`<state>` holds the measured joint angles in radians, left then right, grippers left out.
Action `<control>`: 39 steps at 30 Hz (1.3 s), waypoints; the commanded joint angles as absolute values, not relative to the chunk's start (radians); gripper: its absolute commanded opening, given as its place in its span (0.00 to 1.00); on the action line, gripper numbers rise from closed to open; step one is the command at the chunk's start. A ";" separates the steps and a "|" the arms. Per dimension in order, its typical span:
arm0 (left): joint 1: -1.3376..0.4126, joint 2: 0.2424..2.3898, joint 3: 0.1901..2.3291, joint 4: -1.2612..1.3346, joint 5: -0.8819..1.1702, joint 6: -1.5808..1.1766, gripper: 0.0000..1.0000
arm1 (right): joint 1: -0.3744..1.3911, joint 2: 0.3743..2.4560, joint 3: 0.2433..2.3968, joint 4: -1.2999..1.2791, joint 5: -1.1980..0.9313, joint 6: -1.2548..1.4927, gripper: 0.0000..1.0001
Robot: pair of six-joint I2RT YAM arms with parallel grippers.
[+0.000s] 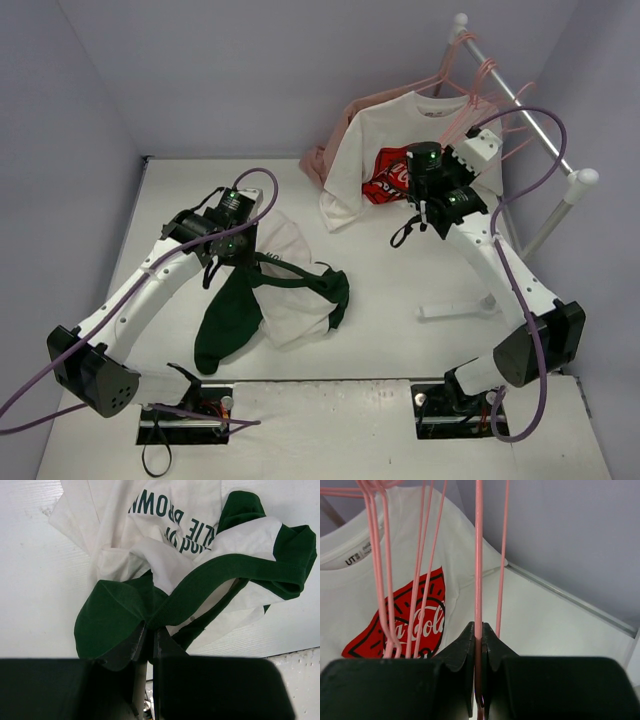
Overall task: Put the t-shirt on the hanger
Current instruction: Pick up the hanger from the clothesline.
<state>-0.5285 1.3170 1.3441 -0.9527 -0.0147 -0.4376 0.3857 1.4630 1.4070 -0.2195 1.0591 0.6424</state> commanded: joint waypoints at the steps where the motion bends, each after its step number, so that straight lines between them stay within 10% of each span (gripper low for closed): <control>1: -0.520 1.292 1.367 -0.936 -0.017 -0.422 0.00 | 0.416 1.369 1.453 -0.181 1.161 0.585 0.00; 15: -0.509 1.298 1.366 -0.939 -0.018 -0.417 0.00 | 0.580 1.209 1.281 -0.197 1.158 0.579 0.00; 39: -0.479 1.365 1.417 -0.945 -0.051 -0.408 0.00 | 0.719 0.874 0.884 -0.331 0.525 0.739 0.00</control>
<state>-0.4932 1.3667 1.3516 -0.9535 -0.0271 -0.4219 0.7010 0.9261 0.8928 -0.3647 0.6333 0.7677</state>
